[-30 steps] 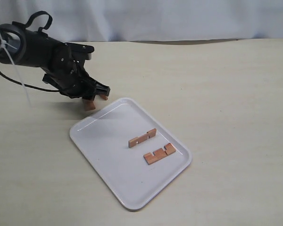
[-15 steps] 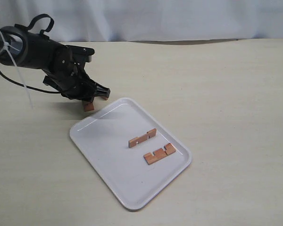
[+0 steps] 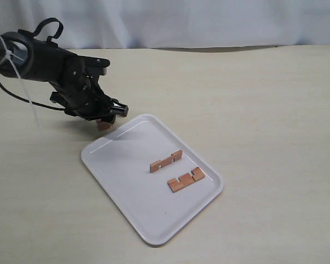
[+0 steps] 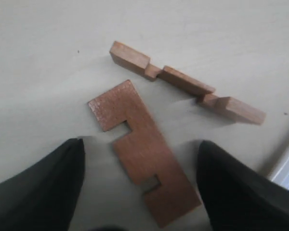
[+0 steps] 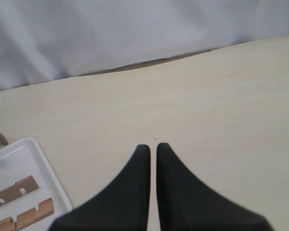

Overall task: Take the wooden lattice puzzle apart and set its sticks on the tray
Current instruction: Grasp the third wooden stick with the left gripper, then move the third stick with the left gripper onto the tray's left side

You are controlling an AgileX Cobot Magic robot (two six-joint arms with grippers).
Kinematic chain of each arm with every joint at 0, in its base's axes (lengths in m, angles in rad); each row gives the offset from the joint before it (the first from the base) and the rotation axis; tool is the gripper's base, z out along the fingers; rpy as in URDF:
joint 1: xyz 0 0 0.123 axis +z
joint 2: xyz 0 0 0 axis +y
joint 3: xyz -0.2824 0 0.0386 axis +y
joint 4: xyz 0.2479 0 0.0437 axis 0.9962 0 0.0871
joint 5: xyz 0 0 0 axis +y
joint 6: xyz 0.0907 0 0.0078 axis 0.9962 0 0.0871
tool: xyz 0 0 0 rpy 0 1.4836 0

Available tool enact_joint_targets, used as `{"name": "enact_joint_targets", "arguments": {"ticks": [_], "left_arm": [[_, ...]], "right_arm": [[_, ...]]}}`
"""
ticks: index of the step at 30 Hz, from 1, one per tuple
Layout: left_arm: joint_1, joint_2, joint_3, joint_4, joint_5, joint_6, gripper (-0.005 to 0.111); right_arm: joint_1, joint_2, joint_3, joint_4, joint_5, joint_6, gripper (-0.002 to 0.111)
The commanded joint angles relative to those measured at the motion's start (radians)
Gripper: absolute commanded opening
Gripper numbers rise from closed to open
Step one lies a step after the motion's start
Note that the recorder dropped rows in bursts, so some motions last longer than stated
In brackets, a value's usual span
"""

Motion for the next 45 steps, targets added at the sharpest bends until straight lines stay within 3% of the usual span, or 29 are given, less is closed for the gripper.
{"name": "enact_joint_targets", "arguments": {"ticks": [1,4,9,10,21,25,30,37,45], "left_arm": [[0.001,0.001,-0.005,-0.012,0.006,-0.027,0.06],[0.001,0.001,-0.005,-0.01,0.007,-0.027,0.045],[0.001,0.001,-0.005,-0.006,0.03,0.008,0.002],[0.001,0.001,-0.005,-0.006,0.036,0.02,0.0],[0.001,-0.116,-0.009,0.078,0.156,0.03,0.0],[-0.013,-0.203,-0.009,0.065,0.242,0.143,0.0],[-0.111,-0.249,-0.009,-0.035,0.314,0.316,0.0],[-0.3,-0.202,-0.009,-0.029,0.262,0.324,0.0],[-0.314,-0.102,-0.009,-0.03,0.233,0.328,0.0]], "right_arm": [[-0.008,-0.007,0.001,-0.004,-0.012,0.002,0.005],[-0.008,-0.007,0.001,-0.004,-0.012,0.002,0.005],[-0.008,-0.007,0.001,-0.004,-0.012,0.002,0.005],[-0.008,-0.007,0.001,-0.004,-0.012,0.002,0.005],[-0.008,-0.007,0.001,-0.004,-0.012,0.002,0.005],[-0.008,-0.007,0.001,-0.004,-0.012,0.002,0.005],[-0.008,-0.007,0.001,-0.004,-0.012,0.002,0.005],[-0.008,-0.007,0.001,-0.004,-0.012,0.002,0.005],[-0.008,-0.007,0.001,-0.004,-0.012,0.002,0.005]]}}
